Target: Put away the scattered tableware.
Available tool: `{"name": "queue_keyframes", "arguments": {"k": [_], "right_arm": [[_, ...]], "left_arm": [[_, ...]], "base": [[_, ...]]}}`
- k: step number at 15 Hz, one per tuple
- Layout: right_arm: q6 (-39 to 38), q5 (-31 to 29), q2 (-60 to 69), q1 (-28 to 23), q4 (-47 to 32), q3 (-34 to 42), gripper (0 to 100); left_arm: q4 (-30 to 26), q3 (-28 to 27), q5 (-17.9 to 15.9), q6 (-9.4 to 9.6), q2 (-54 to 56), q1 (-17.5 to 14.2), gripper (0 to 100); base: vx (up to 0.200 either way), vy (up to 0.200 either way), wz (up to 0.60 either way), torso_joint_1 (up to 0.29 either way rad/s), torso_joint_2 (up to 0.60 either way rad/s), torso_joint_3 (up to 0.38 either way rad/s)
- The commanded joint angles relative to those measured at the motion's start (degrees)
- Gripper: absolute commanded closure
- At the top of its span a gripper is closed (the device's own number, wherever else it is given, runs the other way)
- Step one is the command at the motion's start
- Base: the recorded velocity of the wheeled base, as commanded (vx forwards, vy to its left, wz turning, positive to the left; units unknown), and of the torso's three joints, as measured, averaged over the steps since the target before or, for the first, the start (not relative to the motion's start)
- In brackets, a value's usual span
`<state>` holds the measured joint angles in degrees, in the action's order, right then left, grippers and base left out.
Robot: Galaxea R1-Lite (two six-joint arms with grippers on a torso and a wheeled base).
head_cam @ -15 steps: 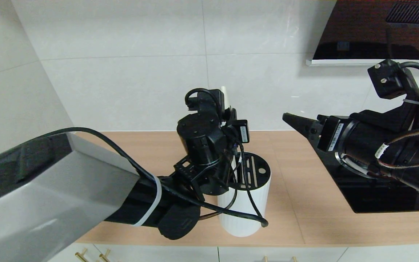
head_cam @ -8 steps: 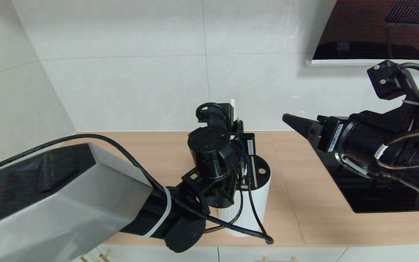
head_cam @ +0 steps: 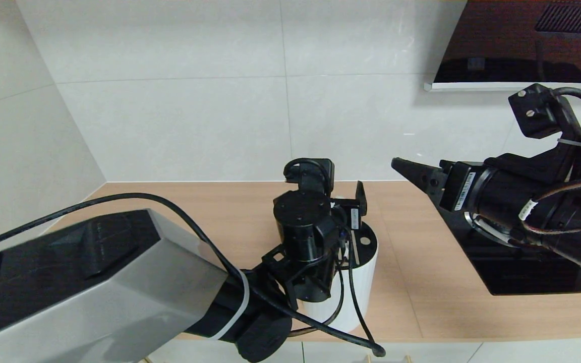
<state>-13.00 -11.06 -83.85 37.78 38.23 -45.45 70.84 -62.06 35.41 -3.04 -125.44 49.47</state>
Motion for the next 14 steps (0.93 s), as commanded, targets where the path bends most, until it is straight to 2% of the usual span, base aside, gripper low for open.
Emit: {"name": "queue_keyframes", "arguments": {"k": [1,5,7,9,10,11,12,14], "right_arm": [[-0.01,-0.02,-0.09,0.01,0.0,0.01,0],[-0.01,-0.02,-0.09,0.01,0.0,0.01,0],[-0.01,-0.02,-0.09,0.01,0.0,0.01,0],[-0.01,-0.02,-0.09,0.01,0.0,0.09,0],[-0.01,-0.11,-0.09,-0.07,0.09,0.09,0],[0.16,-0.11,-0.09,-0.07,0.18,0.45,0],[0.95,-0.19,0.26,-0.16,0.18,0.53,0],[5.17,-0.54,3.43,-2.97,0.27,1.06,0]], "left_arm": [[0.0,0.01,0.01,-0.04,0.11,0.01,0],[0.97,0.45,0.09,0.05,2.04,0.01,0],[2.11,3.7,-0.87,0.14,9.07,0.01,0],[2.11,6.95,-4.39,0.14,17.42,0.01,0],[2.02,9.15,-6.94,0.14,21.38,-0.25,0],[1.58,12.32,-11.24,0.14,27.53,-0.78,0],[0.7,14.16,-13.53,0.14,31.31,-1.48,0],[-4.57,17.77,-17.57,-0.13,41.15,-5.7,0]], "base": [[0.0,0.0,0.0,0.0,0.0,0.0],[0.0,0.0,0.0,0.0,0.0,0.0],[0.0,0.0,0.0,0.0,0.0,0.0],[0.0,0.0,0.0,0.0,0.0,0.0],[0.0,0.0,0.0,0.0,0.0,0.0],[0.0,0.0,0.0,0.0,0.0,0.0],[0.0,0.0,0.0,0.0,0.0,0.0],[0.0,0.0,0.0,0.0,0.0,0.0]]}}
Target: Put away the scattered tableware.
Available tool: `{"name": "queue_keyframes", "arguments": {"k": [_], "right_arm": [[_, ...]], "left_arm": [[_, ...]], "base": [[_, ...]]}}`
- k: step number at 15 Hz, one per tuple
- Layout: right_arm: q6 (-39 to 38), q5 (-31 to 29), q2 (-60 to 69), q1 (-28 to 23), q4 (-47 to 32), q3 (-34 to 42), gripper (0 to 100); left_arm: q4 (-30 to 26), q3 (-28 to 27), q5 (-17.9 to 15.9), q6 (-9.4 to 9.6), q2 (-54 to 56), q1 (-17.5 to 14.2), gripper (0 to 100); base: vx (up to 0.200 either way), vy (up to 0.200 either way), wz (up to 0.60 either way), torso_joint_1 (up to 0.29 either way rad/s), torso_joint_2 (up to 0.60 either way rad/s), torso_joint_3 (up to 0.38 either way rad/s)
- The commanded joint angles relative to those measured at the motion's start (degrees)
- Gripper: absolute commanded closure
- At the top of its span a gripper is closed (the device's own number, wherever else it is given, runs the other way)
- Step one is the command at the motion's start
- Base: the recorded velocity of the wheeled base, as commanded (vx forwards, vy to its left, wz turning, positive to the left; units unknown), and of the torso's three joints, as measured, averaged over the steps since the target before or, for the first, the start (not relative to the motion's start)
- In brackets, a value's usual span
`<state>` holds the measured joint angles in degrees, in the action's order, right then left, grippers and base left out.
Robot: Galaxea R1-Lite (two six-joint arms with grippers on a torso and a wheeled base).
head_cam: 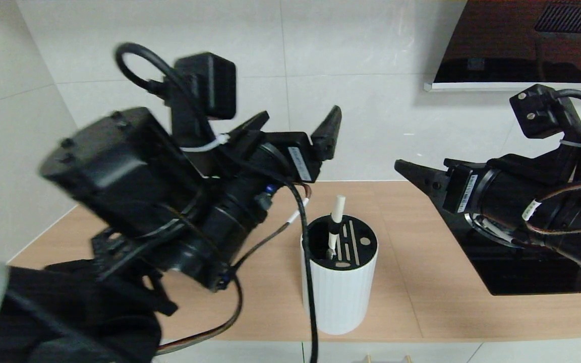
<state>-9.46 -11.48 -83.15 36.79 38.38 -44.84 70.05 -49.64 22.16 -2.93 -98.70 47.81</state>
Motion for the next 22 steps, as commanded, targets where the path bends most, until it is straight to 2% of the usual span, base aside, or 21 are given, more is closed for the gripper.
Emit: {"name": "queue_keyframes", "arguments": {"k": [1,2,3,4,6,7,9,11,13,15,17,20,21,22], "right_arm": [[2.87,-0.03,4.93,-2.87,0.12,1.16,0],[3.57,-0.29,8.71,-3.13,0.03,2.91,0],[3.75,-0.29,16.27,-3.48,-0.5,7.13,0],[3.83,-0.38,21.1,-5.15,-1.2,9.68,0],[7.09,-0.38,34.46,-9.11,-6.38,13.9,0],[7.35,0.06,40.96,-11.74,-9.99,15.04,0],[7.26,1.55,51.69,-19.65,-20.36,14.78,0],[7.35,1.64,62.59,-21.59,-29.94,14.95,0],[7.53,1.55,72.96,-22.2,-40.4,14.6,0],[7.53,1.64,77.18,-25.63,-45.76,14.08,0],[7.26,0.94,77.44,-28.18,-46.11,15.13,0],[7.44,2.34,79.81,-35.74,-46.02,16.71,0],[7.44,6.03,83.15,-37.05,-46.81,19.09,0],[7.26,5.59,83.15,-37.05,-46.55,20.23,0]], "left_arm": [[-5.62,6.22,-5.02,-0.41,17.66,-6.15,0],[-8.35,7.28,-5.64,-1.12,22.32,-9.32,0],[-14.59,8.95,-6.34,-3.84,29.53,-14.41,0],[-19.51,10.53,-6.61,-4.72,34.53,-16.0,0],[-34.54,13.25,-7.4,-4.72,48.77,-16.52,0],[-41.92,13.69,-7.84,-4.54,55.1,-18.1,0],[-56.78,13.96,-11.62,-4.9,67.93,-23.55,0],[-67.59,14.48,-14.78,-4.9,78.92,-28.56,0],[-73.56,15.19,-15.83,-4.46,89.29,-32.87,0],[-76.11,15.27,-16.71,-4.37,93.42,-34.63,0],[-76.11,15.45,-13.46,-4.02,93.25,-35.77,0],[-76.11,16.86,-13.37,-3.93,93.25,-40.78,0],[-76.11,19.05,-12.93,-4.63,94.3,-45.26,0],[-76.29,20.37,-13.46,-4.72,96.06,-46.76,0]], "base": [[0.0,0.0,0.0,0.0,0.0,0.0],[0.0,0.0,0.0,0.0,0.0,0.0],[0.0,0.0,0.0,0.0,0.0,0.0],[0.0,0.0,0.0,0.0,0.0,0.0],[0.0,0.0,0.0,0.0,0.0,0.0],[0.0,0.0,0.0,0.0,0.0,0.0],[0.0,0.0,0.0,0.0,0.0,0.0],[0.0,0.0,0.0,0.0,0.0,0.0],[0.0,0.0,0.0,0.0,0.0,0.0],[0.0,0.0,0.0,0.0,0.0,0.0],[0.0,0.0,0.0,0.0,0.0,0.0],[0.0,0.0,0.0,0.0,0.0,0.0],[0.0,0.0,0.0,0.0,0.0,0.0],[0.0,0.0,0.0,0.0,0.0,0.0]]}}
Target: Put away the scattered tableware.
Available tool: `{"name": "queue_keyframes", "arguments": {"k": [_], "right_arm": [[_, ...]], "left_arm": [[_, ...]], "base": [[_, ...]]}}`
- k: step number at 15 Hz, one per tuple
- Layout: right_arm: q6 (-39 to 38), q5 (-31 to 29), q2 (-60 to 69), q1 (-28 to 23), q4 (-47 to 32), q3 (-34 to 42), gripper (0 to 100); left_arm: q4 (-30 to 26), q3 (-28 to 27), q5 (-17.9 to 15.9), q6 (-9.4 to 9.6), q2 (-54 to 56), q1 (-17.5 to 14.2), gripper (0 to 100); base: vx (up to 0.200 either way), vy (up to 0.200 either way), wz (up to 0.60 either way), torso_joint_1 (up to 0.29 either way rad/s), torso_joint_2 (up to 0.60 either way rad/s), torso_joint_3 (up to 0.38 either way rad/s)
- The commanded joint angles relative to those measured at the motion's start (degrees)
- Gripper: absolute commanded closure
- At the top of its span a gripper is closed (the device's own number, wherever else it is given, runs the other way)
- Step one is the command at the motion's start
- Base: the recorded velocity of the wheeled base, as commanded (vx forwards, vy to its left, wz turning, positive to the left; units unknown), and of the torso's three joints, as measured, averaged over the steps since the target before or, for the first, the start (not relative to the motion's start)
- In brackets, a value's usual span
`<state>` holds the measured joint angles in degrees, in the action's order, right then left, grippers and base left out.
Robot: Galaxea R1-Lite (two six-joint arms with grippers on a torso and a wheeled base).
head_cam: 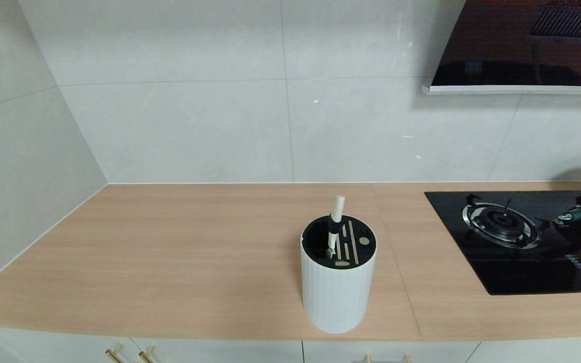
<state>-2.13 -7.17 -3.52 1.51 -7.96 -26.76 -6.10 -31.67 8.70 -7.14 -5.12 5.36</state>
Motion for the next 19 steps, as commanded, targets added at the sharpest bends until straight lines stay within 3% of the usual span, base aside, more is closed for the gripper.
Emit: {"name": "queue_keyframes", "arguments": {"k": [1,2,3,5,6,7,9,10,12,13,19], "right_arm": [[-0.24,-0.3,3.44,-1.78,-0.04,3.64,0],[-0.06,-5.05,3.44,-1.78,0.31,8.56,0],[0.11,-5.4,3.44,-1.78,0.58,12.17,0],[0.02,-5.31,3.44,-1.78,3.39,19.64,0],[0.11,-5.31,3.44,-1.78,6.82,23.42,0],[0.29,-5.14,3.44,-1.78,9.45,26.14,0],[0.64,-1.53,3.44,-1.78,10.69,26.76,0],[0.64,-0.21,3.44,-1.69,10.69,26.76,0],[1.52,3.48,3.44,-1.69,7.43,26.67,0],[1.96,3.92,3.44,-1.69,7.52,26.58,0],[2.13,4.88,3.35,-1.69,8.05,26.76,0]], "left_arm": [[-0.23,4.78,-1.23,-0.06,5.12,-5.1,0],[0.91,12.34,1.14,1.08,5.12,-5.36,0],[1.61,15.76,3.07,1.78,5.12,-5.36,0],[3.72,24.64,2.37,3.89,5.12,-5.36,0],[7.15,29.56,0.52,6.44,5.12,-5.36,0],[9.17,31.67,-0.44,7.67,5.12,-5.36,0],[7.94,31.67,-1.32,5.91,5.12,-5.36,0],[7.94,31.67,-2.38,5.91,5.12,-5.36,0],[6.45,31.67,-7.83,7.5,5.12,-5.36,0],[6.1,31.67,-8.62,8.2,5.12,-5.36,0],[6.01,31.67,-8.62,7.85,5.12,-5.36,0]], "base": [[0.0,0.0,0.0,0.0,0.0,0.0],[0.0,0.0,0.0,0.0,0.0,0.0],[0.0,0.0,0.0,0.0,0.0,0.0],[0.0,0.0,0.0,0.0,0.0,0.0],[0.0,0.0,0.0,0.0,0.0,0.0],[0.0,0.0,0.0,0.0,0.0,0.0],[0.0,0.0,0.0,0.0,0.0,0.0],[0.0,0.0,0.0,0.0,0.0,0.0],[0.0,0.0,0.0,0.0,0.0,0.0],[0.0,0.0,0.0,0.0,0.0,0.0],[0.0,0.0,0.0,0.0,0.0,0.0]]}}
